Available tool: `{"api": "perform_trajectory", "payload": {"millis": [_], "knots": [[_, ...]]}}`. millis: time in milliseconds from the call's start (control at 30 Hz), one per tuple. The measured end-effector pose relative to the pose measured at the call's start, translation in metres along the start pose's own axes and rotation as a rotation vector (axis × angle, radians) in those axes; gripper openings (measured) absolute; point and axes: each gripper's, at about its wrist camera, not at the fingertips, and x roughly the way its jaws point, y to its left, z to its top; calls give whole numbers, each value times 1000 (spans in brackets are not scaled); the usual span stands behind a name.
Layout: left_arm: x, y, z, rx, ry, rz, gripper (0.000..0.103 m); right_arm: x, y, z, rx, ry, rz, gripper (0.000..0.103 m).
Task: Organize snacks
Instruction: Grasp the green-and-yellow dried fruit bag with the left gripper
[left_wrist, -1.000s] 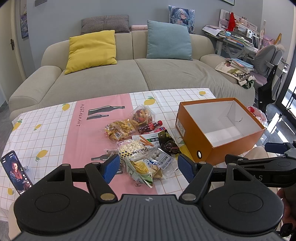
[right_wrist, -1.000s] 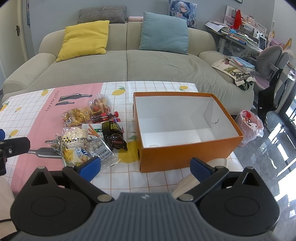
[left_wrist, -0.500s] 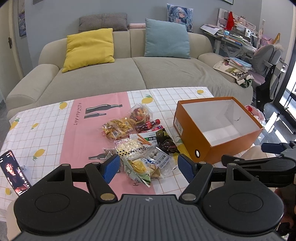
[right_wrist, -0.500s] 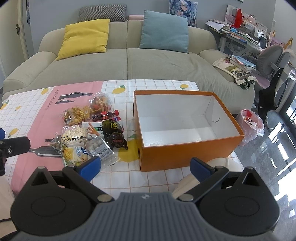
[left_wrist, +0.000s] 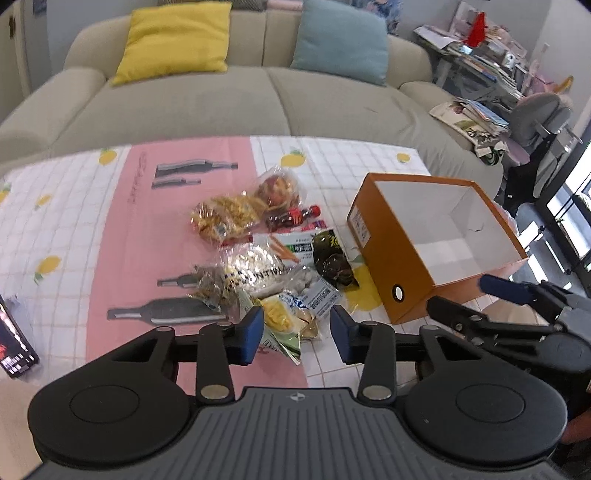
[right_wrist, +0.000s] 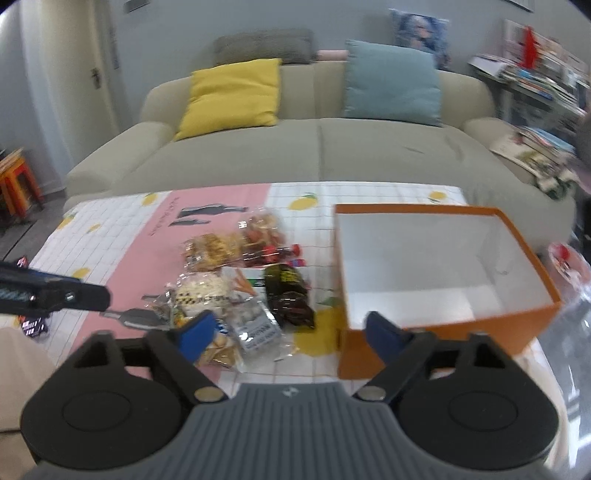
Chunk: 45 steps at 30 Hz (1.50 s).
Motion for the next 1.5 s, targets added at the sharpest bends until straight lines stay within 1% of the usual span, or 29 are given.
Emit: {"api": "perform_trajectory", "payload": {"millis": [67, 133, 167, 233, 300, 333, 367, 400, 467, 533, 600, 667, 800, 900, 1000, 1133, 1200, 1300, 1333, 1367, 1467, 1500], "knots": [[7, 5, 0, -11, 15, 8, 48, 11, 8, 1, -34, 8, 25, 67], [15, 8, 0, -9, 31, 19, 49, 21, 14, 2, -58, 14, 48, 63], [20, 9, -1, -14, 44, 28, 51, 27, 18, 3, -69, 20, 59, 63], [29, 12, -1, -26, 73, 42, 51, 38, 23, 2, -86, 36, 69, 63], [40, 15, -2, -46, 99, 35, 51, 51, 28, 0, -110, 58, 67, 62], [45, 17, -1, -60, 111, 26, 51, 57, 29, -1, -124, 70, 63, 58], [51, 18, -1, -74, 121, 18, 53, 65, 31, -2, -139, 84, 60, 54], [56, 19, -1, -89, 130, 9, 56, 70, 32, -4, -146, 96, 58, 52], [68, 23, -1, -125, 152, -12, 65, 81, 32, -6, -158, 118, 56, 48], [79, 27, -1, -167, 162, -21, 67, 91, 31, -7, -167, 135, 49, 47], [89, 30, 0, -199, 168, -9, 70, 100, 31, -7, -171, 150, 41, 47], [99, 35, -1, -241, 174, 0, 75, 109, 30, -8, -174, 160, 39, 47], [118, 46, -2, -319, 199, -4, 75, 125, 31, -10, -196, 169, 39, 47], [130, 50, -5, -343, 224, 6, 75, 137, 30, -12, -203, 186, 42, 47], [140, 50, -8, -354, 250, -1, 75, 145, 30, -14, -200, 195, 49, 47], [147, 51, -12, -359, 258, -2, 73, 153, 29, -18, -202, 198, 56, 48], [148, 52, -13, -362, 246, -10, 69, 156, 29, -19, -199, 202, 60, 48], [149, 53, -13, -362, 239, -13, 59, 158, 30, -21, -197, 205, 69, 50], [150, 53, -13, -356, 237, -5, 55, 159, 30, -22, -199, 206, 70, 52], [150, 53, -13, -353, 233, -7, 51, 160, 31, -23, -200, 206, 72, 53], [146, 54, -13, -343, 225, 3, 44, 162, 33, -23, -204, 210, 80, 53], [144, 53, -12, -334, 219, 12, 43, 162, 33, -24, -207, 211, 81, 54]]}}
